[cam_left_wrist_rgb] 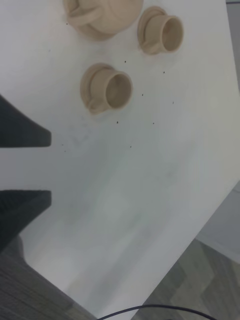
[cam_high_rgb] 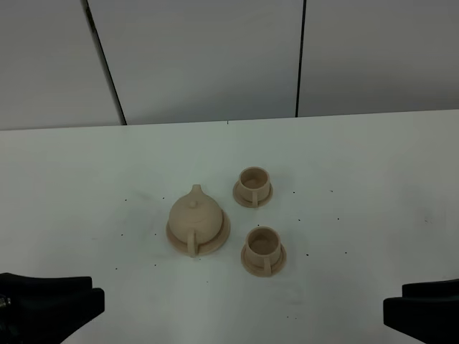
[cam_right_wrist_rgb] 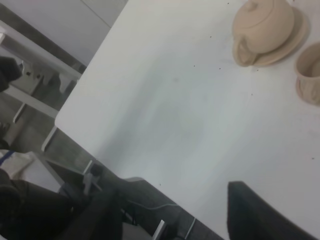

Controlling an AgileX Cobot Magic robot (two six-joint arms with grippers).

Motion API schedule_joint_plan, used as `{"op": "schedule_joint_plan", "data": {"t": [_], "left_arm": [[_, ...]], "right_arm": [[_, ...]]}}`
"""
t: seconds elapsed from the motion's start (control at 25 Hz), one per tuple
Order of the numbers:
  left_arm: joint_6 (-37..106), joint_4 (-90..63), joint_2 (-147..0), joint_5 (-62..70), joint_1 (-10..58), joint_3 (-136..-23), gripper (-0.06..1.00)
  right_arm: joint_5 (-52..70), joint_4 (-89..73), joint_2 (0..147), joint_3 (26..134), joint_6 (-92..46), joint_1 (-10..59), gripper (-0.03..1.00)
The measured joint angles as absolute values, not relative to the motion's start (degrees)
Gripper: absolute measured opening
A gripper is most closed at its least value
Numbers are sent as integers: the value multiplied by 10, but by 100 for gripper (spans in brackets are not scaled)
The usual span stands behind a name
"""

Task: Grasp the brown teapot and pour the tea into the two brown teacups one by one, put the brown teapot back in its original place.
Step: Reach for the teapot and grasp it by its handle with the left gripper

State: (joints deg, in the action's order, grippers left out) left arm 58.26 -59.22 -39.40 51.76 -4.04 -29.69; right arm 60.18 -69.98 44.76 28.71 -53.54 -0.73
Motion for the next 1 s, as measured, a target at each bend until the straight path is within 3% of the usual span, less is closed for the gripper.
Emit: {"op": "schedule_joint_plan", "data": {"t": [1.0], "left_arm": [[583,-592,-394,512,-40,-297,28]], "right_arm": [[602,-700,448,287,-539,-7,45]]}}
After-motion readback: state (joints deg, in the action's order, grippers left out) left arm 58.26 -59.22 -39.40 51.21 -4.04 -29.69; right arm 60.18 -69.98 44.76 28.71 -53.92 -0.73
